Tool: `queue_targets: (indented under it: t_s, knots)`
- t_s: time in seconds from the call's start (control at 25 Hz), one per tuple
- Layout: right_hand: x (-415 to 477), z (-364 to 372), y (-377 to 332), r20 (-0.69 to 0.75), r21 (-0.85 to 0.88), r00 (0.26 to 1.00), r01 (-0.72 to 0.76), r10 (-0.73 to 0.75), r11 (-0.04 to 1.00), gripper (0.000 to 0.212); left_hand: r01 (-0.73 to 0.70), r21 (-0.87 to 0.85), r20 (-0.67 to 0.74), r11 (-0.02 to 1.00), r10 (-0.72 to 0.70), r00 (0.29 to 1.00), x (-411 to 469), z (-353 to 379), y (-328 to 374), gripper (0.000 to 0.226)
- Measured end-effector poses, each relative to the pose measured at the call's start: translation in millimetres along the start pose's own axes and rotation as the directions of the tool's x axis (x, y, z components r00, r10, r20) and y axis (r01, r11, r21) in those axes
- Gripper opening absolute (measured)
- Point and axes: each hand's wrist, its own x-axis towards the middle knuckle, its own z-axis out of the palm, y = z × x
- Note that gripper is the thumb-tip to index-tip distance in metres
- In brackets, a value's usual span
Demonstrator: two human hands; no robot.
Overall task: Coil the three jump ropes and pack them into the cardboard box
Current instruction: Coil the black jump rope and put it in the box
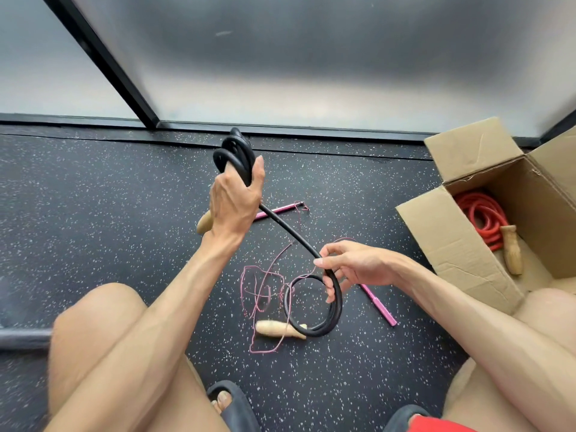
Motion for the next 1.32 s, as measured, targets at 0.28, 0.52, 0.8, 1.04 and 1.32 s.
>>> queue_targets:
  t_s: [0.28,0.52,0.8,1.04,1.32]
  knots:
    - [0.1,5.8,9.4,-0.203,-0.186,0.978,0.004,-0.043,0.983,0.031,-0.016,0.287,-0.083,0.958,0.041,0.996,-0.7,8.1,-6.5,0.05]
    - [1.9,14.5,20.7,-0.249,-0.325,0.962,0.028,-0.114,0.945,0.023,0.081,0.411,-0.088,0.908,-0.05,0.995,7.1,4.4,-19.5,0.049]
    - [-8.1,-11.2,8.7,-0.273,-0.879,0.825,-0.005,-0.495,0.477,0.03,-0.047,0.577,0.339,0.815,-0.187,0.922,-4.6,23.6,-33.8,0.065]
    - [-22.1,-23.5,1.4,-0.272,-0.925,0.759,-0.038,-0.591,0.377,0.031,-0.236,0.441,0.755,0.866,-0.216,0.62,-32.4,37.6,-41.2,0.057]
    - [-45.0,-10.1,-11.0,-0.262,-0.831,0.787,0.11,-0.558,0.545,0.028,0.042,0.302,0.873,0.952,-0.294,0.388,-39.7,33.6,-46.7,0.058]
